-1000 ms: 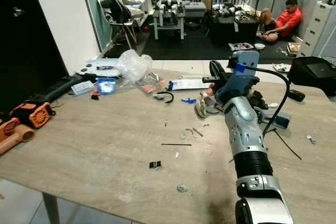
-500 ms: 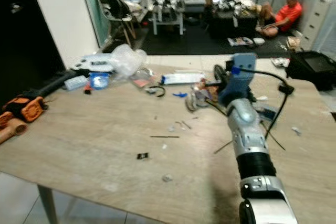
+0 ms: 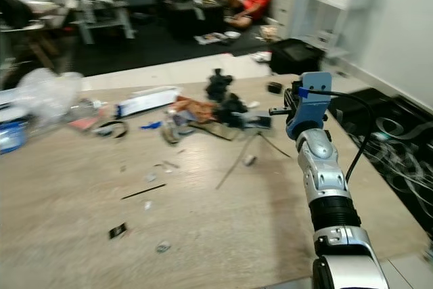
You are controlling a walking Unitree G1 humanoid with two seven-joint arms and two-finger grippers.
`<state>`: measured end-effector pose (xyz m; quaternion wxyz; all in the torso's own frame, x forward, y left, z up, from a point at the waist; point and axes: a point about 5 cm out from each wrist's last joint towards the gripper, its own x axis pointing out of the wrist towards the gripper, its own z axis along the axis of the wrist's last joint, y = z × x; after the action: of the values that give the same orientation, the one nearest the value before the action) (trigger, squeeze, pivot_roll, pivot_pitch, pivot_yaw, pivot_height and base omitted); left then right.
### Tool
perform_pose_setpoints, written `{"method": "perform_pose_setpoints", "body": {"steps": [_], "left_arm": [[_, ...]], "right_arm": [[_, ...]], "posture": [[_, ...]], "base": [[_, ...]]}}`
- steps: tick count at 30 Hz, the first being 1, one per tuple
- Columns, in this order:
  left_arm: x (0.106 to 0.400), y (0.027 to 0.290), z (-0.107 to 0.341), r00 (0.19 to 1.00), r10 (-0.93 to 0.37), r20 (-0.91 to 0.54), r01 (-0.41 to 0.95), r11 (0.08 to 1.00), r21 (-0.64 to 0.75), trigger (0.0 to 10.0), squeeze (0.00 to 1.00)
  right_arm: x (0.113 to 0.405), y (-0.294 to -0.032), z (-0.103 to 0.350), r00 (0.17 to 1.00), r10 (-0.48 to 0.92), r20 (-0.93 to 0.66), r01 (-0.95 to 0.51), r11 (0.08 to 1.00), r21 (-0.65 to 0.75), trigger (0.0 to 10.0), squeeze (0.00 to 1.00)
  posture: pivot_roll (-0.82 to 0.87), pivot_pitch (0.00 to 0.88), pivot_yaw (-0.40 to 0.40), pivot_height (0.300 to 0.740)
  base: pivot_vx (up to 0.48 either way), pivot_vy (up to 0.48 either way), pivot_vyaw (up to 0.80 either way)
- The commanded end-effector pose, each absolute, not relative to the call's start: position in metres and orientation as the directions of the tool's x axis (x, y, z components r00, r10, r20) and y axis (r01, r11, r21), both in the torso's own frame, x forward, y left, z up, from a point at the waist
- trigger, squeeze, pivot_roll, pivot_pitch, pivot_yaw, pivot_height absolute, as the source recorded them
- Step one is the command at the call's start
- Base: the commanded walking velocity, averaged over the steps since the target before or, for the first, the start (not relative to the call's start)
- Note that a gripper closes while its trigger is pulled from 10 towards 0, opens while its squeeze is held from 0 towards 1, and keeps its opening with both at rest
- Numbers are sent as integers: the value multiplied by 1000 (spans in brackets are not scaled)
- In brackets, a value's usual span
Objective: Picking trash to rubbish bin
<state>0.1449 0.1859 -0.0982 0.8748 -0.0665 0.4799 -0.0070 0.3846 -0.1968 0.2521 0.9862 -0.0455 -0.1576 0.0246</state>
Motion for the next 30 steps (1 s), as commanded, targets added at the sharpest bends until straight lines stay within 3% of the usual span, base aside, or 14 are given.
{"method": "perform_pose_setpoints", "body": {"steps": [1, 9, 14, 19, 23, 24, 25, 30], "left_arm": [[128, 191, -103, 502, -66, -863, -54, 993, -108, 10000, 0], [109, 204, -106, 484, -33, -875, -59, 996, -70, 10000, 0], [102, 213, -106, 493, 2, -870, -100, 993, -54, 10000, 0], [85, 220, -107, 491, 15, -871, -114, 992, -47, 10000, 0], [77, 223, -108, 487, 21, -873, -117, 992, -42, 10000, 0], [72, 224, -108, 485, 25, -874, -120, 992, -38, 10000, 0], [62, 227, -108, 478, 33, -878, -128, 991, -33, 10000, 0], [46, 230, -109, 467, 46, -883, -146, 989, -26, 10000, 0]], "right_arm": [[387, -187, 257, 942, 110, 316, -58, 983, -172, 10000, 0], [397, -182, 263, 932, 216, 291, -116, 938, -327, 10000, 0], [403, -181, 266, 936, 234, 263, -128, 922, -365, 10000, 0], [410, -183, 274, 939, 265, 219, -117, 845, -522, 10000, 0], [411, -182, 281, 932, 288, 222, -123, 825, -551, 10000, 0], [411, -181, 285, 927, 304, 222, -132, 814, -566, 10000, 94], [413, -178, 291, 918, 337, 211, -153, 788, -596, 10000, 1000], [413, -176, 299, 905, 383, 184, -192, 756, -626, 10000, 1000]], "posture": [[-163, 186, 41, 740], [-120, 258, 30, 740], [-88, 290, 26, 740], [-41, 357, 23, 740], [-19, 384, 23, 740], [-11, 393, 24, 740], [12, 414, 23, 740], [32, 433, 22, 740]], "base": [[0, 0, 0], [0, 0, 0], [309, 0, 0], [0, 0, 0], [0, 0, 0], [0, 0, 0], [0, 0, 0], [0, 0, 0]]}}
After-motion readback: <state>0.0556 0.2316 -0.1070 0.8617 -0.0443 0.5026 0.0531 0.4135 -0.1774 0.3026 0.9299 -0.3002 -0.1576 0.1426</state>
